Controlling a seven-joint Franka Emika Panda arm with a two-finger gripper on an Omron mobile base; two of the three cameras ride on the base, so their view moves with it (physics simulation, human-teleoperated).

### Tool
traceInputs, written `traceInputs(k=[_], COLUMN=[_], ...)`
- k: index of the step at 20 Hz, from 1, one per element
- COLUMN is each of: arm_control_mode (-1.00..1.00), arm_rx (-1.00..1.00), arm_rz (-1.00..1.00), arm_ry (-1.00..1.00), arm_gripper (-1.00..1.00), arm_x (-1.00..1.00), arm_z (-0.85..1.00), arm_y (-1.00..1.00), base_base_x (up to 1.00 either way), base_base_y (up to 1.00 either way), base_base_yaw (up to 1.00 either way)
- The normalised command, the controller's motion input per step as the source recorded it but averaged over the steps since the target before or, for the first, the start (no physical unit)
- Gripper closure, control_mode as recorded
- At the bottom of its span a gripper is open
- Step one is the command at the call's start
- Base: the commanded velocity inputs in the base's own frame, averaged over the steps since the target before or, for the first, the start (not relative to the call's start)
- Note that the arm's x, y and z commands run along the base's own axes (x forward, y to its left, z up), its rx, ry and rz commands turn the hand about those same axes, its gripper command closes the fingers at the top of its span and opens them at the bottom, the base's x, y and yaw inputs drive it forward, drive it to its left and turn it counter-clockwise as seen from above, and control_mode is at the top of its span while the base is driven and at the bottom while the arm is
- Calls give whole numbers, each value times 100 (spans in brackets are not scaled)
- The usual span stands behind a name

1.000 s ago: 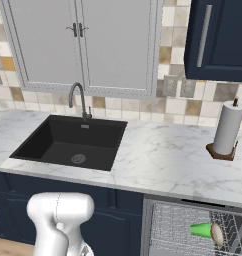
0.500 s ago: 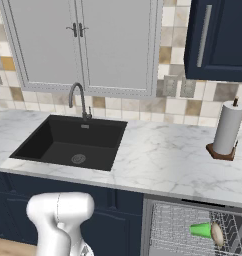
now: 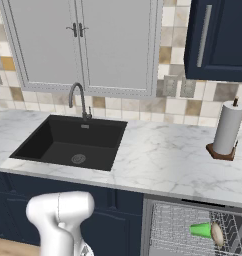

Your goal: Pick up the cup and bowl from the counter, place them in the dishwasher, and close the dishwasher door.

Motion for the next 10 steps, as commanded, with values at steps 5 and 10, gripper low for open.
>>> traceInputs(k=[5,10], arm_control_mode=[-100,-100], arm_rx=[-24,-29], arm_rz=[3,4], arm_ry=[-23,-25], arm_gripper=[-100,-100], arm_x=[-12,-8], arm_z=[-67,-76], arm_y=[-20,-17], base_base_x=[0,0], base_base_y=[0,0], base_base_yaw=[0,0])
